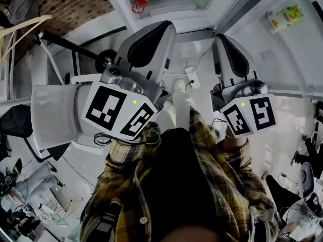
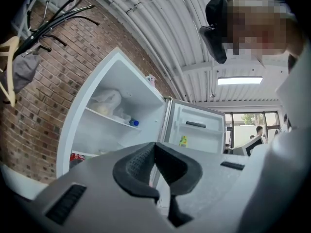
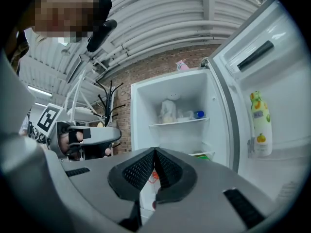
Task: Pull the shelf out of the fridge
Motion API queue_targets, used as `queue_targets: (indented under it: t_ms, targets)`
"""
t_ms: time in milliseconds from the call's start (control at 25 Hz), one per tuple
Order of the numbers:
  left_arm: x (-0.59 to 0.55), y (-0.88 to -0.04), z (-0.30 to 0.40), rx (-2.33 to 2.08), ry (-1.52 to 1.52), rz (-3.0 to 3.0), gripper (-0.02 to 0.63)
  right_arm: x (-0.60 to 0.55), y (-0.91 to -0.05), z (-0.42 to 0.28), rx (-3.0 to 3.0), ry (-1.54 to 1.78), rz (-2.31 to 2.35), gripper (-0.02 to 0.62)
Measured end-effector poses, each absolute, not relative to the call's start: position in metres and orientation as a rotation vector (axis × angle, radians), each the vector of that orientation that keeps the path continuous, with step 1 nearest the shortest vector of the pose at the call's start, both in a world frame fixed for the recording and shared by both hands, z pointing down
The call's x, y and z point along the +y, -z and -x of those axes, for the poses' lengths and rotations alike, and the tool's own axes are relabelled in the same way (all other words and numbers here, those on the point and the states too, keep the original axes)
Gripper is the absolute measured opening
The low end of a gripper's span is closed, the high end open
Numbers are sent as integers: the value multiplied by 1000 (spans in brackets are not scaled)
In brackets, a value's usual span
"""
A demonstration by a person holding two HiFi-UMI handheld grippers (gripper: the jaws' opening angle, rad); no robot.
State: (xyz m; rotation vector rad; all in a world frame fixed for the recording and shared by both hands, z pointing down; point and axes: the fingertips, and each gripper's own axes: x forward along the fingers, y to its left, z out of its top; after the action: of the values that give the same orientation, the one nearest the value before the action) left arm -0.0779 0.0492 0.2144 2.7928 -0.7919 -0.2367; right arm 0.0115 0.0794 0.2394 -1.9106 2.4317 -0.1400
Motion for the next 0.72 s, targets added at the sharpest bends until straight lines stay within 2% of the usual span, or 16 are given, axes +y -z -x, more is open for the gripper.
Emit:
queue_targets:
  t_ms: [720]
  targets:
    - [-57, -203, 8, -1050, 313, -2744, 3, -41, -224, -88, 2594, 73, 1700, 17]
